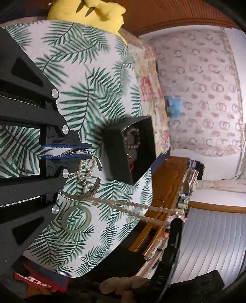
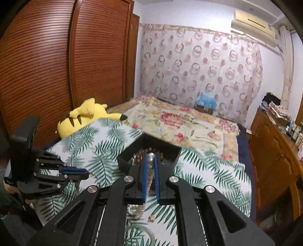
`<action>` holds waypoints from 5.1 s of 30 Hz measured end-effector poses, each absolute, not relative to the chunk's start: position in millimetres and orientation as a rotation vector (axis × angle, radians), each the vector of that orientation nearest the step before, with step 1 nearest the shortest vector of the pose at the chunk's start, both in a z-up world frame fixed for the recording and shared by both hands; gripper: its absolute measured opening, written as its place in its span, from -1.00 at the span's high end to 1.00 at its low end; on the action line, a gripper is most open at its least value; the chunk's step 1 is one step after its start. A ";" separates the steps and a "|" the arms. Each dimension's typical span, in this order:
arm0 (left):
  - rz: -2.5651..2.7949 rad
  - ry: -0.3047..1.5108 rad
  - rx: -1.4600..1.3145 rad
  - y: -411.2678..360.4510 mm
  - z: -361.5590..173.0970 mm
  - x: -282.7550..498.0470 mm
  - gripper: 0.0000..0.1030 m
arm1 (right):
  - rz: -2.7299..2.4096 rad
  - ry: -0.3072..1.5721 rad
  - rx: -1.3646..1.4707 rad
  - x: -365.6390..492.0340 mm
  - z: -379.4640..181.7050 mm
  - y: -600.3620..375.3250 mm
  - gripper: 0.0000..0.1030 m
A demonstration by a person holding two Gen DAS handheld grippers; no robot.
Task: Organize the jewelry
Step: 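Grasp and lift the pearl necklace with the right gripper while the left grasps the silver bangle, then carry the pearl necklace with the right gripper while the left carries the silver bangle over the box, then lower the pearls into the box and open the right gripper while the left releases the silver bangle, then grasp the second pearl necklace with the left gripper while the right moves to the jade bangle, then lift the pearl necklace with the left gripper and carry it over the box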
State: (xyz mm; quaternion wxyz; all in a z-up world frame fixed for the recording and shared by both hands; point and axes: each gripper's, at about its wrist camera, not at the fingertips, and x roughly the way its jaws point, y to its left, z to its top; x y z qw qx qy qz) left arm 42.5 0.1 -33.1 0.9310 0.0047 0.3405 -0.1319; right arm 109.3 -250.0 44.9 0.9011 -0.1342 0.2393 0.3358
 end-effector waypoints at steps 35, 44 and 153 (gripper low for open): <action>-0.202 0.651 0.061 10.7 7.8 128.8 0.90 | 0.644 0.497 -0.259 215.6 85.6 -203.4 0.84; -0.177 0.680 0.066 10.2 -6.1 145.9 0.90 | 0.665 0.607 -0.218 228.3 25.6 -202.4 0.84; -0.175 0.671 0.025 3.4 -29.5 42.9 0.92 | 0.608 0.790 -0.247 57.8 -116.2 -290.4 0.20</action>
